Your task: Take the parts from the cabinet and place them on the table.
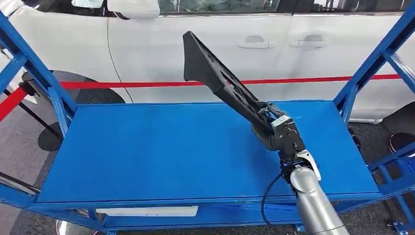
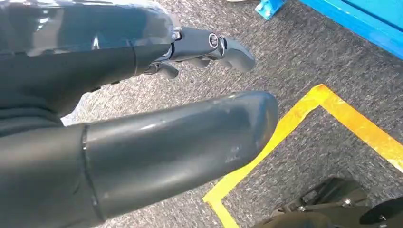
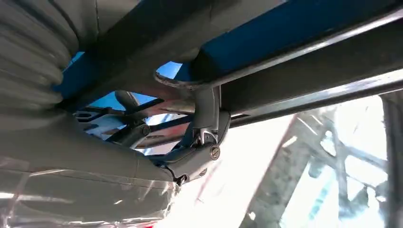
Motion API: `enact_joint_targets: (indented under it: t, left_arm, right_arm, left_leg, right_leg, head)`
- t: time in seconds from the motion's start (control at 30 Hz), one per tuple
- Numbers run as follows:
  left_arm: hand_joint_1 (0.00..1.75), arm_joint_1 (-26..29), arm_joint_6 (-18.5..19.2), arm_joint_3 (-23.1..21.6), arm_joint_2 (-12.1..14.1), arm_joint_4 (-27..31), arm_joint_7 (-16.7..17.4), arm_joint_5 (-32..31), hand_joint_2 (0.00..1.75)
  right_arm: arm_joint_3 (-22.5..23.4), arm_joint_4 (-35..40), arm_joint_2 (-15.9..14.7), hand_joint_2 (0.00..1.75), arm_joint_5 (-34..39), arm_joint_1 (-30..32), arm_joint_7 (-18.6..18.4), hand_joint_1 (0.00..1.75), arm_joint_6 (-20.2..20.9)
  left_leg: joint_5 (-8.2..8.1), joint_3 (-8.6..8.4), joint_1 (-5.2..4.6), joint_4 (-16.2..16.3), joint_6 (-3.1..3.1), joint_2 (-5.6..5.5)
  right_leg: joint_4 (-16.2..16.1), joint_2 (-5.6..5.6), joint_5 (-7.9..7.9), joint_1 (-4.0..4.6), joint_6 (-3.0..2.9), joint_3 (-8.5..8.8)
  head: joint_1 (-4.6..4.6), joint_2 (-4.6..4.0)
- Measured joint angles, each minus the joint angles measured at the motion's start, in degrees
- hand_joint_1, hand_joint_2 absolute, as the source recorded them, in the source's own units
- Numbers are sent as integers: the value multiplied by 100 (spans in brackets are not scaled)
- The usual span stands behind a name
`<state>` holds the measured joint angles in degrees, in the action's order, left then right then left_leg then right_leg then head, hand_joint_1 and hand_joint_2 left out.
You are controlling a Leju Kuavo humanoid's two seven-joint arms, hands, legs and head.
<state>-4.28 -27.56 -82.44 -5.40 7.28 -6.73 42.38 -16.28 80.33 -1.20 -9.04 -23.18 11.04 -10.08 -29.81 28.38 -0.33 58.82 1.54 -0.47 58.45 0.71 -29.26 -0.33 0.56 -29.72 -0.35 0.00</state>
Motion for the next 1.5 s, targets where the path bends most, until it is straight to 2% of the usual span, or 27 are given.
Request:
enact_joint_targets:
  t: [0.13, 0.37, 0.47, 0.57, 0.77, 0.8, 0.9, 0.97, 1.03, 1.13, 1.2, 1.43, 1.5]
  left_arm:
    - [0, 2, -37, 0, 0, 0, -22, 20, 0]
    - [0, 1, -81, -4, 0, 0, -94, 44, 0]
    - [0, 14, -101, 50, -2, 0, -556, 310, 0]
    - [0, 59, 55, 190, -2, 0, -1128, 497, 0]
    - [0, 95, 122, 310, -17, 0, -1330, 568, 0]
    - [0, 97, 187, 347, -22, 0, -1537, 655, 0]
    - [0, 108, 547, 552, -33, 2, -2481, 987, 0]
    - [0, 122, 1028, 730, -50, 29, -3010, 1167, 0]
    - [0, 179, 1441, 1092, -9, 294, -3259, 885, 0]
    - [0, 318, 1661, 1900, 39, 684, -3276, -119, 0]
    - [0, 383, 1724, 2338, 42, 828, -3276, -493, 0]
    - [0, 414, 2361, 3388, -11, 782, -3276, -627, 0]
    - [0, 439, 2426, 3587, -20, 780, -3276, -758, 0]
  right_arm:
    - [7, 382, -221, 175, 599, 55, 100, 175, 81]
    - [35, 717, -459, 175, 703, 121, 103, 175, 61]
    - [66, 882, -507, 175, 1006, 340, 314, 175, 100]
    - [107, 1139, -586, 175, 1322, 634, 500, 175, 173]
    - [186, 1374, -719, 175, 1465, 854, 529, 175, 222]
    - [199, 1398, -724, 175, 1607, 874, 542, 175, 299]
    - [251, 1551, -822, 175, 2158, 999, 627, 175, 550]
    - [311, 1663, -912, 175, 2327, 1063, 660, 175, 673]
    - [396, 1801, -1004, 175, 2292, 1170, 673, 175, 704]
    - [509, 1901, -1054, 175, 2198, 1290, 673, 175, 710]
    - [560, 1934, -1062, 175, 2185, 1371, 684, 175, 721]
    - [658, 2098, -1089, 175, 2143, 1530, 767, 175, 844]
    - [660, 2150, -1089, 175, 2120, 1568, 769, 175, 850]
  left_leg:
    - [1, 36, 0, 0, -2, 0]
    - [1, 51, 0, -1, -2, 0]
    - [1, 53, 0, -1, -2, -6]
    - [0, 58, 0, -1, -1, -6]
    - [0, 60, 0, -1, -1, -4]
    - [0, 59, 0, -1, -1, -2]
    - [2, 61, 0, -1, -2, -14]
    - [2, 61, 0, -1, -2, -12]
    - [2, 62, 0, -1, -2, -12]
    - [0, 64, 0, -1, -1, -12]
    - [0, 65, 0, -1, -1, -11]
    - [2, 64, 0, -1, -3, -11]
    - [2, 63, 1, -1, -3, -10]
  right_leg:
    - [2, 0, 0, 0, 0, -37]
    - [1, 1, -1, 0, 0, -51]
    - [0, -6, -1, 0, 0, -52]
    - [1, -6, -2, 0, 0, -54]
    - [0, 0, -1, -1, 1, -58]
    - [-1, -1, -1, -1, 1, -59]
    - [-1, -15, -1, -1, 1, -57]
    - [0, -10, -1, -1, 1, -58]
    - [-1, -10, -2, -2, 1, -57]
    - [-1, -8, -2, -2, 1, -60]
    - [-1, -10, -2, -1, 1, -61]
    - [0, -11, -2, -1, 1, -60]
    - [1, -9, -2, 0, 1, -60]
  head:
    - [0, 0]
    - [2, 0]
    - [2, 0]
    - [2, 0]
    - [0, 0]
    - [2, 0]
    - [0, 0]
    - [2, 0]
    - [2, 0]
    - [0, 0]
    - [2, 0]
    - [2, 0]
    - [0, 0]
